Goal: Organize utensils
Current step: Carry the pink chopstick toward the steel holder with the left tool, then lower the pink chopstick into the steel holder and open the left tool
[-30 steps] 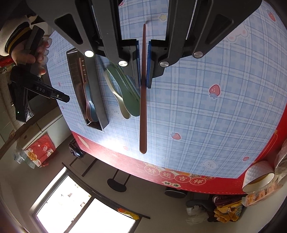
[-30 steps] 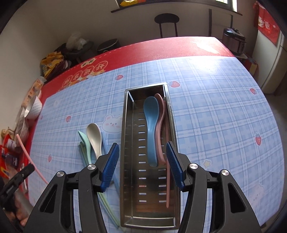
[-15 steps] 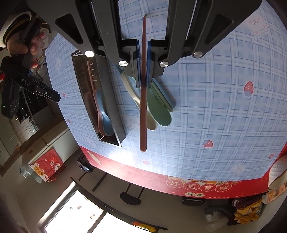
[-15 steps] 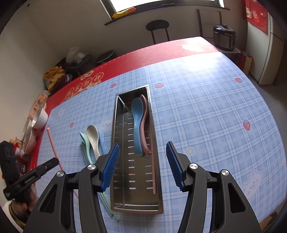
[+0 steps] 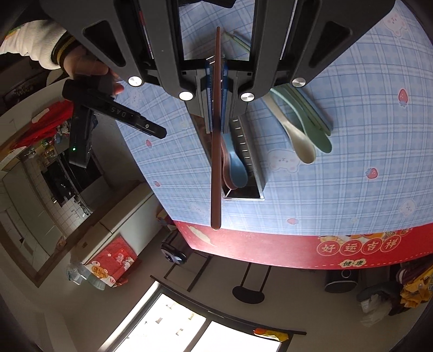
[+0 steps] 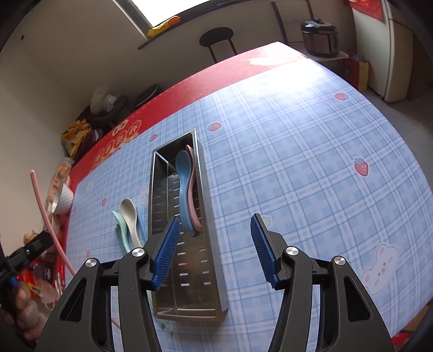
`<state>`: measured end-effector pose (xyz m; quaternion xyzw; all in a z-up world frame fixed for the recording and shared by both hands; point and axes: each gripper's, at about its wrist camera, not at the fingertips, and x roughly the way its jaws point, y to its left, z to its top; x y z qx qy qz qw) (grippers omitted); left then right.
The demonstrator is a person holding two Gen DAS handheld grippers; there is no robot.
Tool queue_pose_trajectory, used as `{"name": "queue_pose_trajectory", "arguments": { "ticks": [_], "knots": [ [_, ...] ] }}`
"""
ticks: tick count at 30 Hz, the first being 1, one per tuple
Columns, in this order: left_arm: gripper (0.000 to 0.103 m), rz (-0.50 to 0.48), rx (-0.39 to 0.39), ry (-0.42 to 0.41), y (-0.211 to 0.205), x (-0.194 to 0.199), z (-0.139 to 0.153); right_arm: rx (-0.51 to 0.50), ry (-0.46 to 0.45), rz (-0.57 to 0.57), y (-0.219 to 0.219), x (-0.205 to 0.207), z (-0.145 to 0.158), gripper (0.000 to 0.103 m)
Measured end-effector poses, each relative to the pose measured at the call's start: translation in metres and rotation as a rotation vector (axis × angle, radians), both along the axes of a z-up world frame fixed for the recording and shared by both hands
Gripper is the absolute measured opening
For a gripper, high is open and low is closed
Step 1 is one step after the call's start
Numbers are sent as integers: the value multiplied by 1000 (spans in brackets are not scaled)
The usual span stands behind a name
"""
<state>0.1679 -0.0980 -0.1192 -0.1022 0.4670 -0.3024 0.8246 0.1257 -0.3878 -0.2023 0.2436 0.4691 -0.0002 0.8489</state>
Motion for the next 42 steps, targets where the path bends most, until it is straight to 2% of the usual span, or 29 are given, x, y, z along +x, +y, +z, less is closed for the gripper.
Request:
{"name": "queue_pose_trajectory", "arguments": {
  "ticks": [4,8,14,27,42],
  "knots": [
    [5,-16,3,12,-28,17,-6,1,6,-17,-12,1,-2,53],
    [5,-8,-4,70,-52,41,-27,-4,5,-27,-24,3,-3,53],
    [5,6,40,139,-80,73,-63,-6,14,-31,-38,7,-6,53],
    [5,-5,106,267,-119,96,-121,-6,48,-39,-58,12,-16,53],
    [6,-2,150,285,-129,109,-139,-3,62,-60,-62,2,-18,53]
  ]
}}
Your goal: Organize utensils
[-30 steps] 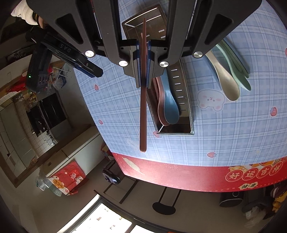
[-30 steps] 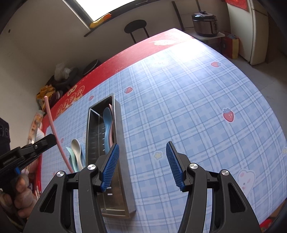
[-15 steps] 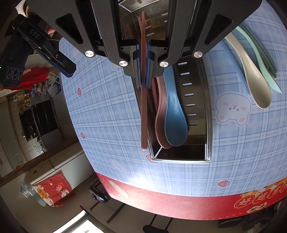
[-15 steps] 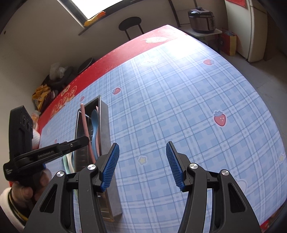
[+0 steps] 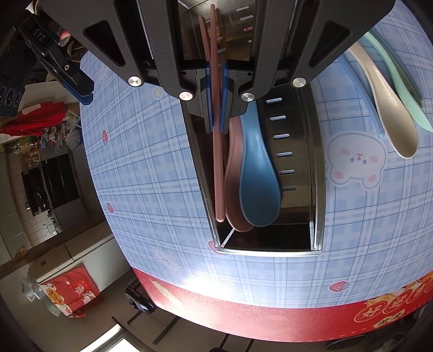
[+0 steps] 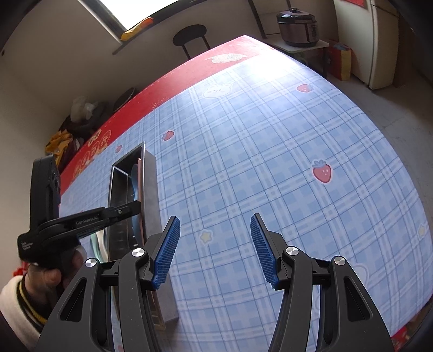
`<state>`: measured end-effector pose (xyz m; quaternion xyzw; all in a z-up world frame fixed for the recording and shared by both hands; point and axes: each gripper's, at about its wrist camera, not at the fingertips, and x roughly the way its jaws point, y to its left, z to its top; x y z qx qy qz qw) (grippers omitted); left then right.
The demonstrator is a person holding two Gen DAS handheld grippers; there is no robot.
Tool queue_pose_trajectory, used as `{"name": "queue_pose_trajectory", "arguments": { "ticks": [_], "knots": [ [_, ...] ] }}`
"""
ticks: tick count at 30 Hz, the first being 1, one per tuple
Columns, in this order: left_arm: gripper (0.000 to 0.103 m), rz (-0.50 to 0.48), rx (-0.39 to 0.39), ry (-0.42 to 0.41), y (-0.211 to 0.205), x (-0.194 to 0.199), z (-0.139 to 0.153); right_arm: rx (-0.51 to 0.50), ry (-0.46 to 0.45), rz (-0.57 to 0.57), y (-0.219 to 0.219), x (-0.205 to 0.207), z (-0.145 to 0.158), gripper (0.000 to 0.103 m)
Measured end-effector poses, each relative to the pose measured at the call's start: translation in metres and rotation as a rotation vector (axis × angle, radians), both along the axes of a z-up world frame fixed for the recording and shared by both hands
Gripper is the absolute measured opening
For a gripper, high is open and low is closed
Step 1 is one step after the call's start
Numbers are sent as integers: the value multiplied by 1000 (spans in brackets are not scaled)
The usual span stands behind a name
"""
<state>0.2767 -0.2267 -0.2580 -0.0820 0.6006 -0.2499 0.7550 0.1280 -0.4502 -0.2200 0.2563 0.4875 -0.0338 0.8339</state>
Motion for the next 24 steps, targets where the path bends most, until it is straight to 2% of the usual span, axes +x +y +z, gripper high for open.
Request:
{"name": "queue_pose_trajectory", "arguments": {
  "ticks": [9,17,20,24],
  "knots": [
    [6,-28,11,-115,24,-17,37,1,-18,6,9,-4,9,53],
    [7,2,81,-276,81,-62,73,-35,-55,43,36,-5,24,53],
    [7,58,92,-286,113,-77,78,-46,-68,61,51,-6,28,53],
    [7,140,107,-256,154,-94,73,-82,-81,103,75,-7,31,53]
  ]
}}
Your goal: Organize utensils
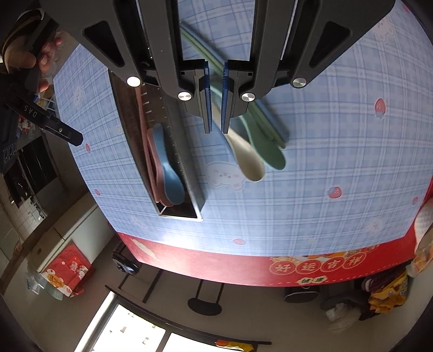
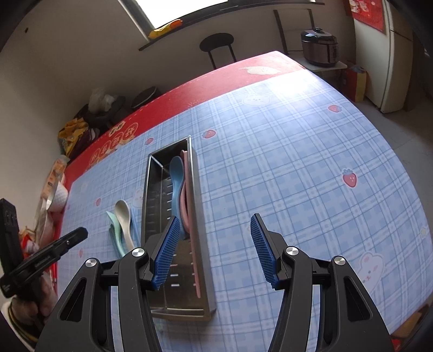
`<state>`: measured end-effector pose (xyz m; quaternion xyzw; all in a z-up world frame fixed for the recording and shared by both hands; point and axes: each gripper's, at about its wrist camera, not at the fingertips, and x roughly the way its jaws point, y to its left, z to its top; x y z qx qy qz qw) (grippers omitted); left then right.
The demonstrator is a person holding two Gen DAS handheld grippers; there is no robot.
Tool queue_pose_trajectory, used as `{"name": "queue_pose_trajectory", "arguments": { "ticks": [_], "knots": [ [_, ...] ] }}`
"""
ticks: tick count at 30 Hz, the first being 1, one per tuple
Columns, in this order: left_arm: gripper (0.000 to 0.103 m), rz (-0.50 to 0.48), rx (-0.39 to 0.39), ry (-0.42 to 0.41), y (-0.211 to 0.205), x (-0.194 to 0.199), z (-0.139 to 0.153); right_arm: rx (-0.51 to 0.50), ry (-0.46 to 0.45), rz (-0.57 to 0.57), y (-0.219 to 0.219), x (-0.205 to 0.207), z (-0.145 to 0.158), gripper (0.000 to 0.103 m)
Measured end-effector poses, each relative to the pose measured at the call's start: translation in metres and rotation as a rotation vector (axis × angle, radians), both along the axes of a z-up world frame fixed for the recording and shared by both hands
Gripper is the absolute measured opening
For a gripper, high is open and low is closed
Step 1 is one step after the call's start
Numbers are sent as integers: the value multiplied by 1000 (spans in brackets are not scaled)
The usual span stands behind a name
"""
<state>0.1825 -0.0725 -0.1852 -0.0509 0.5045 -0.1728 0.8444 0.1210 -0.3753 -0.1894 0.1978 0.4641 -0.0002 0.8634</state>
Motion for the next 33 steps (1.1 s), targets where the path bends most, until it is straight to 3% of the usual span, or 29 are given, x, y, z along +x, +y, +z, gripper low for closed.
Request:
{"name": "queue_pose_trajectory", "arguments": {
  "ticks": [6,11,18,33],
  "knots": [
    [7,63,2,93,30,-22,-29,-44,8,44,28,2,-2,53],
    [7,49,7,162,24,-32,-53,-48,26,72,40,-1,-8,53],
    [15,58,33,153,12,-26,-66,-52,38,72,35,-12,-12,53],
    [15,96,84,175,-8,-14,-83,-32,53,7,7,-23,-17,53]
  ]
}}
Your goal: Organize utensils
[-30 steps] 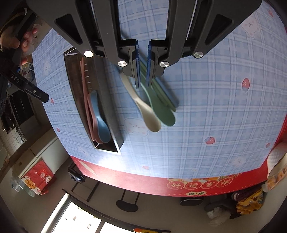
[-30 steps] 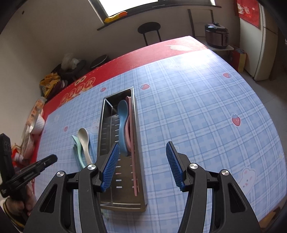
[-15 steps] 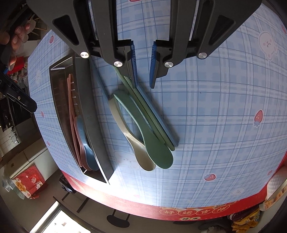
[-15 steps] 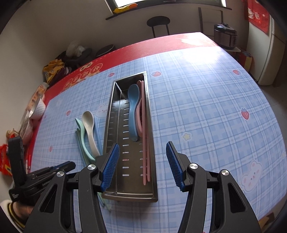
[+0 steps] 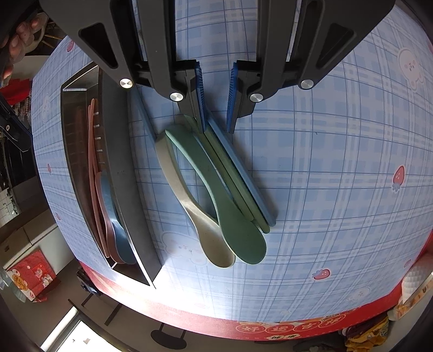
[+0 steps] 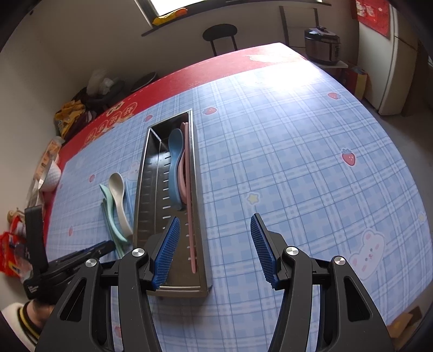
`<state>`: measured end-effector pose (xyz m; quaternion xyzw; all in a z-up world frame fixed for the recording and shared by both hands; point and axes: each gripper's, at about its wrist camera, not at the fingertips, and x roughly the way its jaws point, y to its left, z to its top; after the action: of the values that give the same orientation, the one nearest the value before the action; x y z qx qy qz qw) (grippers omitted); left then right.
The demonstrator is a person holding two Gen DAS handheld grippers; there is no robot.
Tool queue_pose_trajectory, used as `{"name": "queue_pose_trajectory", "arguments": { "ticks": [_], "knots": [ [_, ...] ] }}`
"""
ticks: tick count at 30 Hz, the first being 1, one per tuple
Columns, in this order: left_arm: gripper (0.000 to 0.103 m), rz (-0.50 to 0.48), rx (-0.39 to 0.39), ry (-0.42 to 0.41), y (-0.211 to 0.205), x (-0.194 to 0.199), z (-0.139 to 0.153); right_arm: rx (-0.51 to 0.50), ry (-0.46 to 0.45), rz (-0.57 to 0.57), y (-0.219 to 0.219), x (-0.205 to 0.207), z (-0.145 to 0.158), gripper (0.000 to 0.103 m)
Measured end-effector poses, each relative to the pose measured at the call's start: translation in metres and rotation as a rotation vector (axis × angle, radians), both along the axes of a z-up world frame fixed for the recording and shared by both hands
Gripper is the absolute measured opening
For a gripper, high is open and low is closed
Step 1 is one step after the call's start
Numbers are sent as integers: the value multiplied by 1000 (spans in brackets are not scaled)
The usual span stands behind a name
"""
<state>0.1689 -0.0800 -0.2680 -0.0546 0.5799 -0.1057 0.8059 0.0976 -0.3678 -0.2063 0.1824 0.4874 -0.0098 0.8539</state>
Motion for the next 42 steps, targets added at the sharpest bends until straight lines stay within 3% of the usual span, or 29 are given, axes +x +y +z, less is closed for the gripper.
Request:
{"name": "queue_pose_trajectory", "arguments": {
  "ticks": [13,19,20,21,22,24,33,37,42],
  "knots": [
    [20,24,62,-2,4,1,1,17,6,10,4,6,-4,53],
    [24,49,54,7,12,-1,1,21,9,3,3,7,-5,53],
    [22,41,51,5,10,-1,1,21,9,1,2,7,-5,53],
    [9,27,33,3,8,0,1,22,10,1,2,7,-6,53],
    [4,13,34,-6,6,0,3,23,10,2,2,7,-5,53],
    [0,-10,53,-23,3,0,5,22,9,3,2,6,-5,53],
    [0,12,84,11,17,4,0,32,17,-5,0,6,-7,53],
    [0,39,53,23,35,3,-1,35,16,1,2,6,-6,53],
    [1,82,-66,27,48,2,7,39,19,1,4,6,-7,53]
  ]
}}
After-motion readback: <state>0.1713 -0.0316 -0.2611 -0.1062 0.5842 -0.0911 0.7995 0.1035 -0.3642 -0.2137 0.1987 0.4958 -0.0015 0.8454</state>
